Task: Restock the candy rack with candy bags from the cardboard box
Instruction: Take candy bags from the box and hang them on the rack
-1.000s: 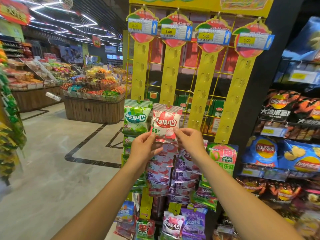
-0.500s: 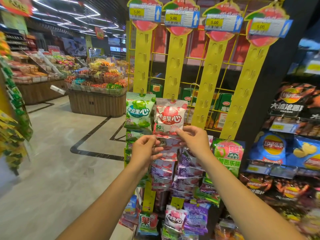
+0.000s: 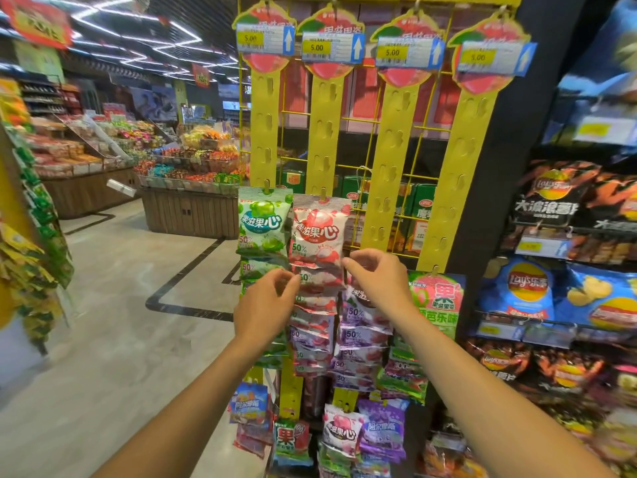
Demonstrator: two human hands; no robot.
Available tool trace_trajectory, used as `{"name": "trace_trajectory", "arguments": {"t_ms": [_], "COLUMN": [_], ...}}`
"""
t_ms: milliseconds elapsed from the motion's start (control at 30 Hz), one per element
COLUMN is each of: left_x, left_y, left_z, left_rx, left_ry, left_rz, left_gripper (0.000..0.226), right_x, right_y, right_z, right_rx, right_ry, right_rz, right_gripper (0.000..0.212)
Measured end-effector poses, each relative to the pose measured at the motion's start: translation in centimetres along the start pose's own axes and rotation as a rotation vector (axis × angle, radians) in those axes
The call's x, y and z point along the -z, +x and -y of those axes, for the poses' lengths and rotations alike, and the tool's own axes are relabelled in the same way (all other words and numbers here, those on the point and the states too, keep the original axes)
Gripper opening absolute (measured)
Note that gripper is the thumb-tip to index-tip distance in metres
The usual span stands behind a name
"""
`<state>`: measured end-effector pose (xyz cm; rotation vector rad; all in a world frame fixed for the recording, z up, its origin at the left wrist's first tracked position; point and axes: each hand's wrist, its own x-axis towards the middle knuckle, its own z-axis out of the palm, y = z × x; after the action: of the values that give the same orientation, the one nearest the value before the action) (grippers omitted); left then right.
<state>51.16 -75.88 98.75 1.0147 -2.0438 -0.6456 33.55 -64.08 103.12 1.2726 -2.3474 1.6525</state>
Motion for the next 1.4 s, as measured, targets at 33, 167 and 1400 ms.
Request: {"name": "trace_trajectory", "arguments": {"t_ms": [33, 167, 1400], "left_x": [0.1, -0.5, -40.3], "left_y": [-0.4, -1.3, -39.0], "left_z": [-0.5, -2.7, -35.2], "left_rx": [-0.079, -0.403, -1.106], "left_ry": [0.079, 0.246, 0.305], "left_rz": [-0.044, -0.124, 0.818], "left_gripper": [0.024, 0.035, 0.076], "right_x": [0.7, 4.6, 53.3], "right_y": [-0.3, -1.7, -39.2], "right_z": [-0.1, -0.9, -29.6], "right_rx": [0.02, 0.125, -0.647], "right_ry": [-0.017, -0.134, -0.877], "right_rz": [0.002, 0.009, -0.204], "right_gripper": [0.031, 0.031, 0.066]}}
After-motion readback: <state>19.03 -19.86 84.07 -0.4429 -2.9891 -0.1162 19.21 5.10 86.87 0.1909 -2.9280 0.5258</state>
